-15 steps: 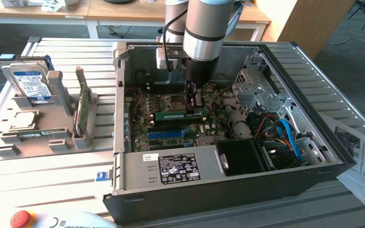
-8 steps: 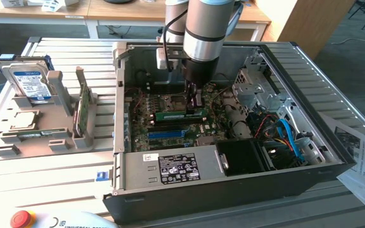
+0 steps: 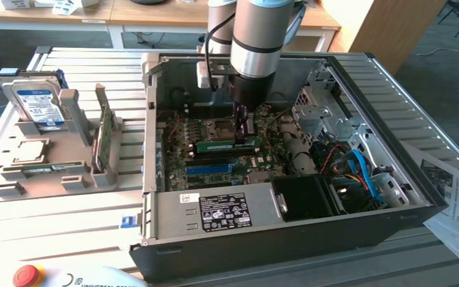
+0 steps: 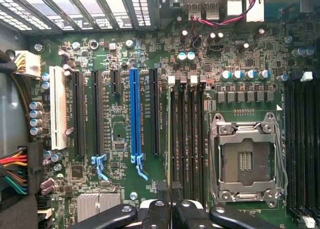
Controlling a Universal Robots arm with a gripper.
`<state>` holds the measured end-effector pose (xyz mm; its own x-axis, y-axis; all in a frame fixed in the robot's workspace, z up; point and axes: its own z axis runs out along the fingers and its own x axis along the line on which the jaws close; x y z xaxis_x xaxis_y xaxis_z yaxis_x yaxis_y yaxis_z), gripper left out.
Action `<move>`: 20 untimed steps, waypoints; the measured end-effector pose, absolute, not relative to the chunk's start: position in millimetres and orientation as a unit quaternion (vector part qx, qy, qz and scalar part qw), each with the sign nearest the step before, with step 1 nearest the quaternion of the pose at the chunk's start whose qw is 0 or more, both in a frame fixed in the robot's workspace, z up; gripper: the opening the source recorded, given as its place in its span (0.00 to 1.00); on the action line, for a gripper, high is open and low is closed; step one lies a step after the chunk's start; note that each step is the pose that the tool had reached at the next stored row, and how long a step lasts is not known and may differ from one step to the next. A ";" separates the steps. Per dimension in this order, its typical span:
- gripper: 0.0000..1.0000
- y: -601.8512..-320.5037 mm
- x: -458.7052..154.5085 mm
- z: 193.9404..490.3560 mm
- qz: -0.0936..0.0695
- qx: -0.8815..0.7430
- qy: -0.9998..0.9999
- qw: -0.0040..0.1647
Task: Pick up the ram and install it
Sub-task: 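Insert the ram into the slot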
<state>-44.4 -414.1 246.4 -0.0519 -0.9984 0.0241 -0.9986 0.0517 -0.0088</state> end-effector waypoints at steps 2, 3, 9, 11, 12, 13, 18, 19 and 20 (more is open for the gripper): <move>0.12 -414.1 -44.4 246.4 0.011 0.688 -0.725 0.006; 0.12 -414.1 -44.4 246.3 0.011 0.688 -0.725 0.005; 0.12 -414.1 -44.4 246.3 0.010 0.687 -0.726 0.004; 0.12 -414.1 -44.4 246.3 0.010 0.687 -0.726 0.004; 0.12 -414.1 -44.4 246.3 0.010 0.687 -0.726 0.004; 0.12 -414.1 -44.4 246.4 0.010 0.687 -0.726 0.004; 0.12 -414.2 -43.4 246.4 0.007 0.687 -0.726 0.007; 0.12 -414.2 -43.1 246.4 0.006 0.687 -0.726 0.007; 0.12 -414.2 -42.7 246.3 0.006 0.687 -0.726 0.008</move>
